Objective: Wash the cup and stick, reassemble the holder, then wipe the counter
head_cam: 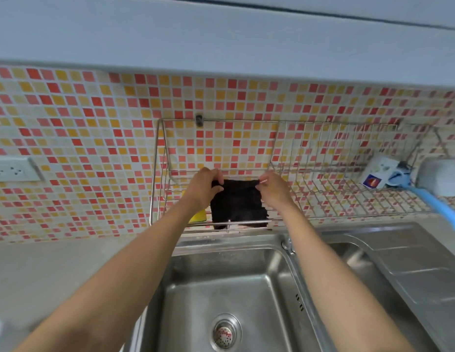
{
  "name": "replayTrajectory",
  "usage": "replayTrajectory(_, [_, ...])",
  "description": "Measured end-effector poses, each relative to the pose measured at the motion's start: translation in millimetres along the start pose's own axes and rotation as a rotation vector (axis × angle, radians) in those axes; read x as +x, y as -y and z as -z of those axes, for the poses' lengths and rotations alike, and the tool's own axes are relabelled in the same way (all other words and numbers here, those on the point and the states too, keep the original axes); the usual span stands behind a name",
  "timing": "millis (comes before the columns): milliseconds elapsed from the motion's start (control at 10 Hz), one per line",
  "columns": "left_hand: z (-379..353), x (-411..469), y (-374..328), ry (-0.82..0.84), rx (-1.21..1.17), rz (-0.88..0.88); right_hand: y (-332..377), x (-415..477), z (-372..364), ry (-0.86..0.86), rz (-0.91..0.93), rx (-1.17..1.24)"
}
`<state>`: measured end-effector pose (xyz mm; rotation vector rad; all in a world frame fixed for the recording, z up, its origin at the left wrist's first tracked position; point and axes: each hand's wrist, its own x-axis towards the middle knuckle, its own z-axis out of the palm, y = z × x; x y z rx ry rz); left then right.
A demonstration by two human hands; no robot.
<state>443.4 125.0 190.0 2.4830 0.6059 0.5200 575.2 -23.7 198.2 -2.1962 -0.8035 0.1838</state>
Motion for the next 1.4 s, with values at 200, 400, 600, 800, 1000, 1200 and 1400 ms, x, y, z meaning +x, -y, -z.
replayTrajectory(200, [-14, 0, 3, 0.339, 0.379, -0.008, -8, -7, -10, 0.136, 0.23, -0.192])
replayTrajectory(400, [-12, -13, -1, 0.512, 0.59, 0.019, -10, 2, -24, 0.516, 0.084, -0.624])
replayTrajectory(600, [-1, -36, -3, 0.188, 0.462, -0.008, -9, -19, -14, 0.205, 0.156, -0.526])
replayTrajectory(800, [2, -102, 5, 0.117, 0.613, -0.038, -11, -84, -28, -0.141, 0.237, -0.624])
replayTrajectory(1000, [12, -149, 2, 0.199, 0.647, 0.028, -9, -127, -38, -0.082, 0.163, -0.625])
replayTrajectory(1200, [27, -189, 9, 0.288, 0.582, 0.084, 11, -161, -35, 0.101, 0.105, -0.571])
replayTrajectory(1400, [65, -223, 6, 0.221, 0.53, 0.105, 35, -189, -20, 0.203, 0.139, -0.565])
